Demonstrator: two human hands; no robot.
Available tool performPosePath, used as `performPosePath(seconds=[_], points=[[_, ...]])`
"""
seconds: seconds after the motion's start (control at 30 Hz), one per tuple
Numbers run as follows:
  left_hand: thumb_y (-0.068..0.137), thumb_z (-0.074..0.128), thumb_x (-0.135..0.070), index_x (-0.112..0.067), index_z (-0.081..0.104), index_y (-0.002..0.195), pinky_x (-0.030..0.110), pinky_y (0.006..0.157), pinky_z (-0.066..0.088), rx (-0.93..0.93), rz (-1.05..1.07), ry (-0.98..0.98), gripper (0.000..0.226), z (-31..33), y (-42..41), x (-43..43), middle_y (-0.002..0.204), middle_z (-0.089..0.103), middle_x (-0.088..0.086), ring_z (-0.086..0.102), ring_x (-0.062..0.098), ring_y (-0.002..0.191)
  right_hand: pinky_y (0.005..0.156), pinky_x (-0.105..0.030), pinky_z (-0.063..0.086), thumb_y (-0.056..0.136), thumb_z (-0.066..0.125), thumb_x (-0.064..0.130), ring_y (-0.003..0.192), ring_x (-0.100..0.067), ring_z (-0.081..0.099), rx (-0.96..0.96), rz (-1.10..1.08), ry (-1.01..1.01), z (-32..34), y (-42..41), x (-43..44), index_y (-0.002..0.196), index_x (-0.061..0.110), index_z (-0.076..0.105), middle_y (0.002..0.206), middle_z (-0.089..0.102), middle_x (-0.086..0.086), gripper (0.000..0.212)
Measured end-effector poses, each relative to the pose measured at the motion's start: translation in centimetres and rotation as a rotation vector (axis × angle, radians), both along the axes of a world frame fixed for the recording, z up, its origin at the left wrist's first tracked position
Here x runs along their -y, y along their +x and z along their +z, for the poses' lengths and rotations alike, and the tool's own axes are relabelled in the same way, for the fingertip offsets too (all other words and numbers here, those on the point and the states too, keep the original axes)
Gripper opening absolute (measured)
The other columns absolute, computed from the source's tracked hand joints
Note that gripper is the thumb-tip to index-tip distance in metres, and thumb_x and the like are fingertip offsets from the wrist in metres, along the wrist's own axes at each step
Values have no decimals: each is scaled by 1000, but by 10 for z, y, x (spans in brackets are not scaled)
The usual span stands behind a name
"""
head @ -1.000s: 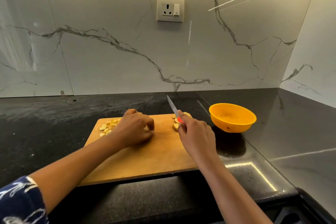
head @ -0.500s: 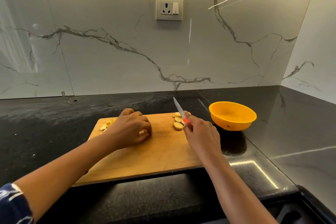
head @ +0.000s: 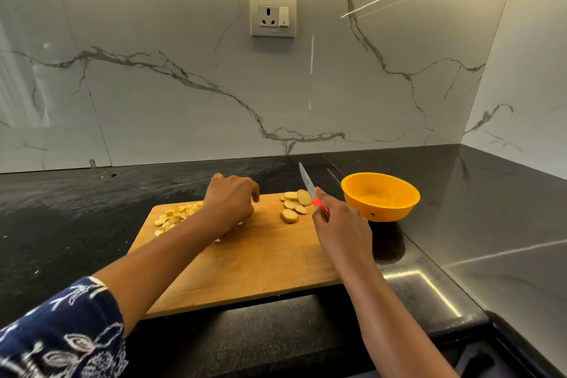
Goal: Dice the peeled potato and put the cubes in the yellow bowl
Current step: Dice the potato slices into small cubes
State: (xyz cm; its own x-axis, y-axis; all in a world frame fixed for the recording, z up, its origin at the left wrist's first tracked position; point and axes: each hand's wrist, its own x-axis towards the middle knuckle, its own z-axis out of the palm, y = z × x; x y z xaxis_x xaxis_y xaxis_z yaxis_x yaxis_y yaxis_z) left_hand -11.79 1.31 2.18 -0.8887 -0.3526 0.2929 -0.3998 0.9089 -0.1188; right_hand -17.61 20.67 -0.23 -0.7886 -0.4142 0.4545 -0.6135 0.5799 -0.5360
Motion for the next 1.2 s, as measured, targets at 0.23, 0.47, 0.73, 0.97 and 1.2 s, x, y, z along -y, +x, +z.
performPosePath(seconds=[0.23,0.47,0.73,0.97,1.2], points=[[76,54,-70,-29,63,116,37,97,39,46,-75,339,58,-9,-16,-24,112,61,-10,53,8,101,61,-21,38,100,46,30,79,-6,55,4,9,-22,1,1,-2,143,31,42,101,69,5,43],[79,61,-60,-26,63,104,37,96,40,-1,-63,383,42,-15,-25,-29,108,62,-7,50,5,93,63,-20,39,100,46,29,88,-10,61,9,8,5,3,4,-2,143,31,41,105,69,5,44],[78,57,-66,-33,59,110,31,83,33,-5,-70,222,46,-4,15,-21,113,54,-12,40,3,95,75,-23,45,99,46,31,100,-11,61,41,44,77,8,17,-7,144,33,40,118,66,5,45],[70,43,-82,-40,58,115,29,86,29,9,-51,200,64,-15,71,-12,125,55,-16,45,5,111,69,-21,38,99,44,33,97,-9,58,24,235,225,7,57,-18,141,40,41,118,65,10,43],[66,27,-89,-44,57,121,24,89,21,-131,-151,237,77,-21,84,-9,123,59,-14,46,4,117,71,-27,44,99,40,35,90,-11,58,-43,278,281,0,73,-19,143,40,37,109,66,10,44]])
